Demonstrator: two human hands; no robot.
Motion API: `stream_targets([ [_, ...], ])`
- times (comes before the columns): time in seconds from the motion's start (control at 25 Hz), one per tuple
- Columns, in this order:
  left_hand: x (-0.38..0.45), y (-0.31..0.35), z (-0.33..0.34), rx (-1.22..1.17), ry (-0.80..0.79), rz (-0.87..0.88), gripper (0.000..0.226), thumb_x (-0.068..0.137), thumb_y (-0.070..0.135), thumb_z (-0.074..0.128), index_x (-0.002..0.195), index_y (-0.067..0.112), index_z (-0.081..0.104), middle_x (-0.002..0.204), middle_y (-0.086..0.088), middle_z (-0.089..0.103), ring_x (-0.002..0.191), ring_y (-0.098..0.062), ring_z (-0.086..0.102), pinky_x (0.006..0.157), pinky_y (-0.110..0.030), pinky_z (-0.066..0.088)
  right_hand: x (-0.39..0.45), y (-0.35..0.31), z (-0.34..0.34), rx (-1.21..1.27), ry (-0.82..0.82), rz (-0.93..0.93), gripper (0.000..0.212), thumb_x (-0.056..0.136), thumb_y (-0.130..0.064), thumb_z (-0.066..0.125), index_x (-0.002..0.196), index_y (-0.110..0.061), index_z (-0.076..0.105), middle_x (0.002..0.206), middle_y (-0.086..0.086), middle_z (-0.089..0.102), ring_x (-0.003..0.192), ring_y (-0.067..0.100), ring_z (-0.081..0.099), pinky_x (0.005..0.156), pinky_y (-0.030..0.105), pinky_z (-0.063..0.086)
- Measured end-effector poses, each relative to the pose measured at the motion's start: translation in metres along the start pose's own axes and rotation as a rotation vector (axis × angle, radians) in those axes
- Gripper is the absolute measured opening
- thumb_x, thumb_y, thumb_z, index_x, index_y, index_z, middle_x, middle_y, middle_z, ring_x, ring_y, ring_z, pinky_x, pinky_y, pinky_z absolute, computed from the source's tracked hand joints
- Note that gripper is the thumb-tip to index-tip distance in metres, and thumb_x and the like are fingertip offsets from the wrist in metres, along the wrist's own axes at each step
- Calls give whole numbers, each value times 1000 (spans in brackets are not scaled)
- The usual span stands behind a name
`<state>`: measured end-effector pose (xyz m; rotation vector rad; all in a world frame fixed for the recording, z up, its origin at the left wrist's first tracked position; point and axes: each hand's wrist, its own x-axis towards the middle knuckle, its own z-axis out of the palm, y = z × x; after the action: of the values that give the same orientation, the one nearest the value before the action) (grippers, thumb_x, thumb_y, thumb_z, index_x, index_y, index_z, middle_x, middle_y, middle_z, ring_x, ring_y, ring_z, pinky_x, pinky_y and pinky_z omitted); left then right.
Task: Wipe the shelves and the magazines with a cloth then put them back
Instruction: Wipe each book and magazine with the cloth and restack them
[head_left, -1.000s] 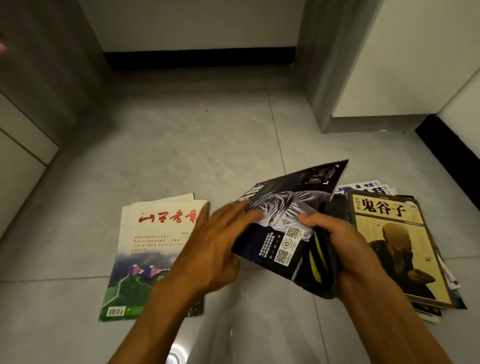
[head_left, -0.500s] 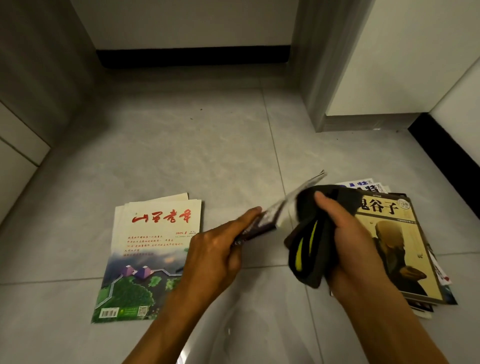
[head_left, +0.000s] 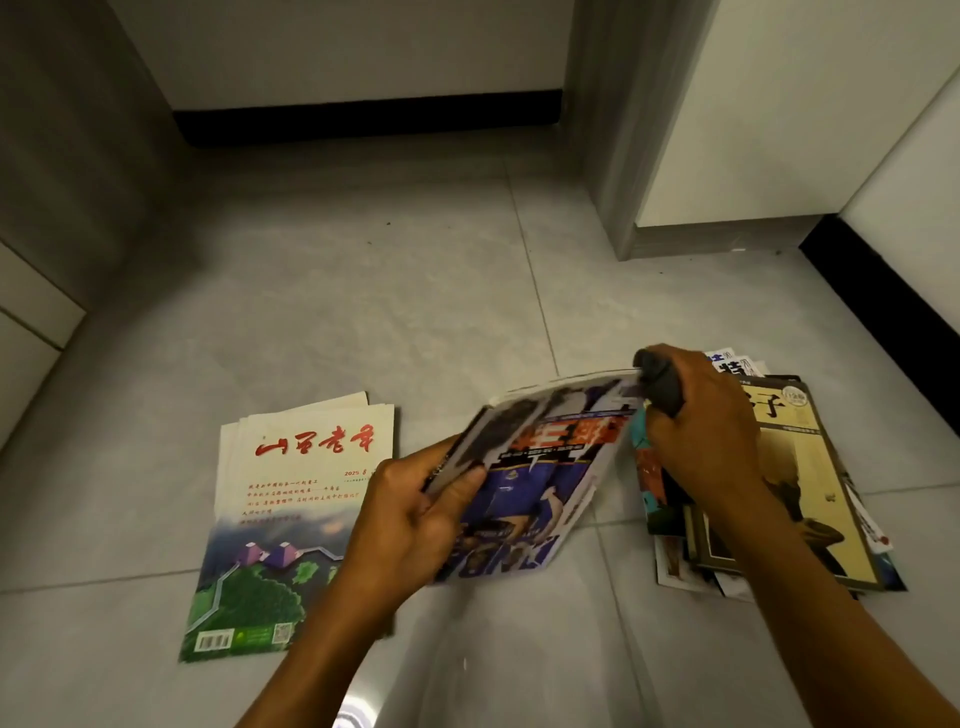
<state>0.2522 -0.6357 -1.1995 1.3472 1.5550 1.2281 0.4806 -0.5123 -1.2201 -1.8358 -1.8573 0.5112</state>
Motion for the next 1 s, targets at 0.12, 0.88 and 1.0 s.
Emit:
stream_targets([
  [0.12,3,-5,-5,-87,177,-143,11,88,19,62,84,28,58,75,16,69,82,1,67,57,-12,52,-14,3,-6,453,-57,385,33,88,-12,63,118,-20,53,116,10,60,104,29,59,83,43,52],
  [0.88,15,-41,33,645,50,396,47,88,30,56,134,25,51,141,1,49,126,-7,40,103,-28,31,-92,57,-40,1551,67,785,37,85,-22,62,121,-17,60,111,14,70,98,37,68,84,55,53],
  [1.0,2,-59,32,609,-49,373,41,83,22,60,124,25,61,127,2,62,117,0,46,100,-21,35,-94,95,-29,1232,167,908,38,84,-20,69,121,-15,60,112,12,69,99,35,66,91,53,50],
])
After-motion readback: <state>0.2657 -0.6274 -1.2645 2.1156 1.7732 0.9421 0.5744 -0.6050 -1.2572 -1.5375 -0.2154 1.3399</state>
